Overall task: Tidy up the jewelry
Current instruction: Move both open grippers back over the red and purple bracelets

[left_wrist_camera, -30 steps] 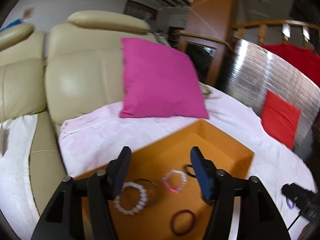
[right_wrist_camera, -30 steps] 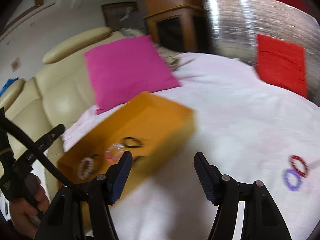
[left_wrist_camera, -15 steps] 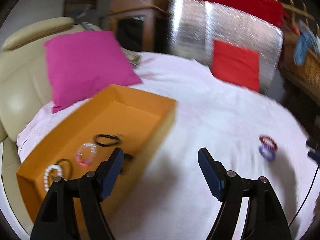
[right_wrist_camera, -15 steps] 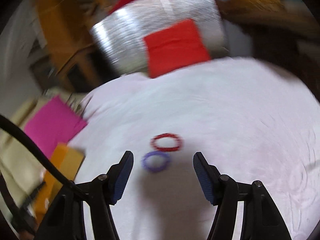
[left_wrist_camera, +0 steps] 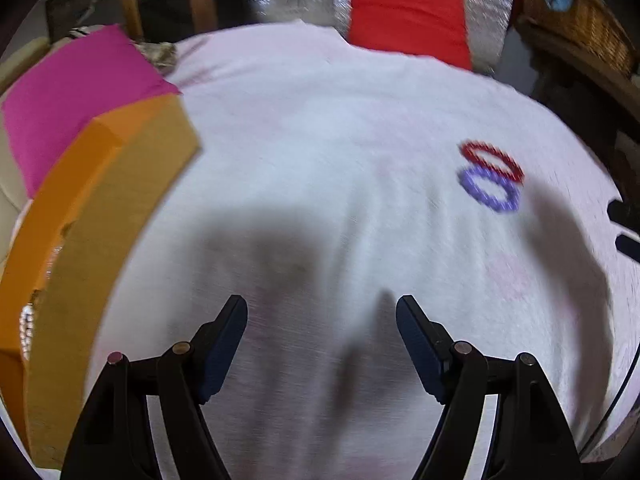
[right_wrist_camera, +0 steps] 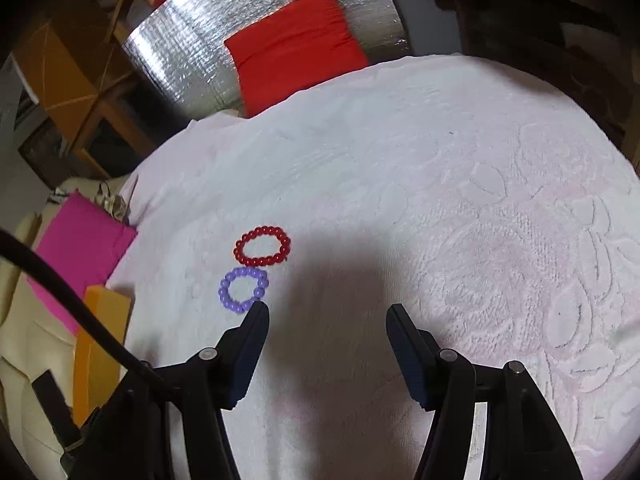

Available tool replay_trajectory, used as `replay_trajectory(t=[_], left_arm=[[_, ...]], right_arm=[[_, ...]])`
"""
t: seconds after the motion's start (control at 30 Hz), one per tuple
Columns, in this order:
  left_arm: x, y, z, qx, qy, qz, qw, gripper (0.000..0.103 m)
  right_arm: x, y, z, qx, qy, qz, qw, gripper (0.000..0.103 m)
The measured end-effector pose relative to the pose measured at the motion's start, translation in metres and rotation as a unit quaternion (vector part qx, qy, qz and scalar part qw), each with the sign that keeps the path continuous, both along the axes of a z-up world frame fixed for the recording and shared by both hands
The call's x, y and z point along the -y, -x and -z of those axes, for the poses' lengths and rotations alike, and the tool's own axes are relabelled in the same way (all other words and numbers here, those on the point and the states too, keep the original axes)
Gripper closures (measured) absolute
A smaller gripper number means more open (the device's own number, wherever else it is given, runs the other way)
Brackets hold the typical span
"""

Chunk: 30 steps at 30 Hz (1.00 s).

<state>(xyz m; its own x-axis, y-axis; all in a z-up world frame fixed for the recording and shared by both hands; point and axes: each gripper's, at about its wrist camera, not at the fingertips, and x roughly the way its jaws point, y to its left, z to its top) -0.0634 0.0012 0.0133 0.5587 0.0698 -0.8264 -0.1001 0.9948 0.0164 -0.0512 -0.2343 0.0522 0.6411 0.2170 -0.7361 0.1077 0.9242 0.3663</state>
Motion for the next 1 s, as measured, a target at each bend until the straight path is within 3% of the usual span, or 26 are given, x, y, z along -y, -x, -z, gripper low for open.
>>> replay_trajectory(t=[0.1,0.2,0.37,1.0], left_arm=[[0.013,0.000,0.006,-0.003,-0.019,0.003,0.9998,0.023],[0.016,0.002,0.008,0.003,-0.030,-0.007,0.9995,0.013],[0.007,0.004,0.013,0.008,-0.031,-0.022,0.9993,0.000],[0.004,0.012,0.015,0.017,-0.024,-0.016,0.9995,0.000]], right_arm=[[0.000,0.002,0.000,0.002,0.004,-0.002,1.000,0.038],[0.001,0.002,0.001,0.003,0.001,-0.002,1.000,0.038],[0.002,0.000,0.001,0.005,0.005,-0.005,1.000,0.048],[-0.007,0.001,0.005,-0.008,0.005,-0.002,1.000,0.048]])
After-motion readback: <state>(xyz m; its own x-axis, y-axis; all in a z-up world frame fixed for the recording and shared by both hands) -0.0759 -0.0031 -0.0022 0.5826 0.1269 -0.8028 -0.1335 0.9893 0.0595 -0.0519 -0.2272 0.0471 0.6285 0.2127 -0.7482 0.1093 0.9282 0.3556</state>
